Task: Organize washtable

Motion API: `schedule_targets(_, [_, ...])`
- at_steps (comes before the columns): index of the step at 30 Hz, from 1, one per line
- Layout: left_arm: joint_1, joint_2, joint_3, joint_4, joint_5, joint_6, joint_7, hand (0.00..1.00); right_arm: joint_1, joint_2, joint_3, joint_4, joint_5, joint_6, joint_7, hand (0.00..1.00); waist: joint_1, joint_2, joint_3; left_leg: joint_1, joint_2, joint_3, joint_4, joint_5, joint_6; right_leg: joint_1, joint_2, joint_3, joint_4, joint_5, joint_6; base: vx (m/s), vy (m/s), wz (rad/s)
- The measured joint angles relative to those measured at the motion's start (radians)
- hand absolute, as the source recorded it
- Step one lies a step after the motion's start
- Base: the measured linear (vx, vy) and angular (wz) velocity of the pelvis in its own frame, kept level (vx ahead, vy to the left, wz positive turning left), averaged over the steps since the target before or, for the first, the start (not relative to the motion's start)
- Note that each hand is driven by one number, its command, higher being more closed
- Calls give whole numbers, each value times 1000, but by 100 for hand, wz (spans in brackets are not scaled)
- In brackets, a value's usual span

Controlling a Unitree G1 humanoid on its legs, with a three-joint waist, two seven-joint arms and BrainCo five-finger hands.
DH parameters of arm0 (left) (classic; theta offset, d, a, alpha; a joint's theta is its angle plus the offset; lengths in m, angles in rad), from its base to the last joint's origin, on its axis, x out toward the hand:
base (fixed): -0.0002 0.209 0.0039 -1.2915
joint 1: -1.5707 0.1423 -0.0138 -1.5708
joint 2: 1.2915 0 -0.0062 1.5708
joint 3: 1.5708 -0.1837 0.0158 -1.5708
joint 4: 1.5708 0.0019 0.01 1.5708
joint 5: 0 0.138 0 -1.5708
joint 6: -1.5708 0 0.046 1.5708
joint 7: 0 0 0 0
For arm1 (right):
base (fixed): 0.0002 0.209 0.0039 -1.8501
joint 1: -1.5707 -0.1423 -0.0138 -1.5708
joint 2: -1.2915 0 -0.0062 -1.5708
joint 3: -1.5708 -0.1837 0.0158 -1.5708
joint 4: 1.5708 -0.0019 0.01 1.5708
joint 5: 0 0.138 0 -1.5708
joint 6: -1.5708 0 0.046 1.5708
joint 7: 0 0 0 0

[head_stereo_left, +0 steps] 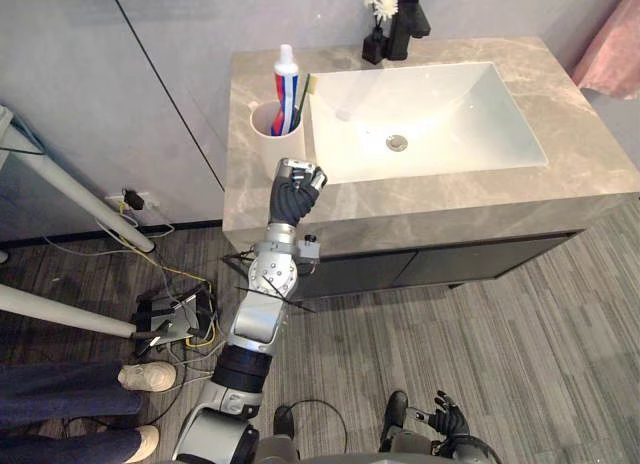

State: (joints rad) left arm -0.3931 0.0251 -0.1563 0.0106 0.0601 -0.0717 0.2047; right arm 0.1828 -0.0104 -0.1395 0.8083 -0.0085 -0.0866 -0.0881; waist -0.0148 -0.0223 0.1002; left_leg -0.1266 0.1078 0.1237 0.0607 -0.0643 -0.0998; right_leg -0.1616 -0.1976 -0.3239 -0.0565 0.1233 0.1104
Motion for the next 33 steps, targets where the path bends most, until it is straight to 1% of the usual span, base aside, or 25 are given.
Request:
schedule_targets(4, [-1,0,2,1,0,1,0,100,0,1,0,-10,3,-6,0,0,-1,1,29,-1,1,5,11,-4,1,-2,2,10,0,4,-1,-28,-7,-5])
schedule_targets(9, [-1,0,11,30,1,3,16,100,-1,0,0,-11,3,-9,1,0,-1,0,36,-1,1,5,11,-4,1,-3,2,12,0,5,-1,0,0,0])
schedule_targets(12, [-1,1,18,43,26,23,24,100,-3,-1,0,-13,12,-17,0,0,-1,1,45,-11,1,5,11,-4,1,-16,3,17,2,7,-3,-3,-2,-1])
schedule_targets(16, [-8,0,54,68,35,45,60,100,-3,0,0,-21,17,-17,0,0,-5,0,54,-16,1,4,16,-4,1,-21,3,21,2,8,-3,1,-3,-2])
schedule_targets(19, [-36,0,83,75,35,47,63,100,-3,1,0,-43,18,-16,0,0,-5,-1,73,-17,1,3,19,-4,1,-20,3,22,3,8,-3,0,0,0])
schedule_targets(24, [-59,12,98,79,28,49,63,100,-4,1,0,-49,19,-15,1,0,-6,-2,90,-18,1,3,20,-4,1,-22,3,22,5,8,-3,0,0,0])
schedule_targets(27, [-85,22,125,79,25,46,63,100,-17,1,0,-49,20,-14,1,0,-10,-4,101,-35,1,4,25,-4,1,-45,2,29,19,8,-3,-25,1,-5])
schedule_targets(33, [-116,49,130,87,11,45,68,100,-22,2,2,-49,20,-15,3,0,-13,-10,117,-36,1,7,27,-4,1,-52,3,36,21,9,-4,-6,1,-3])
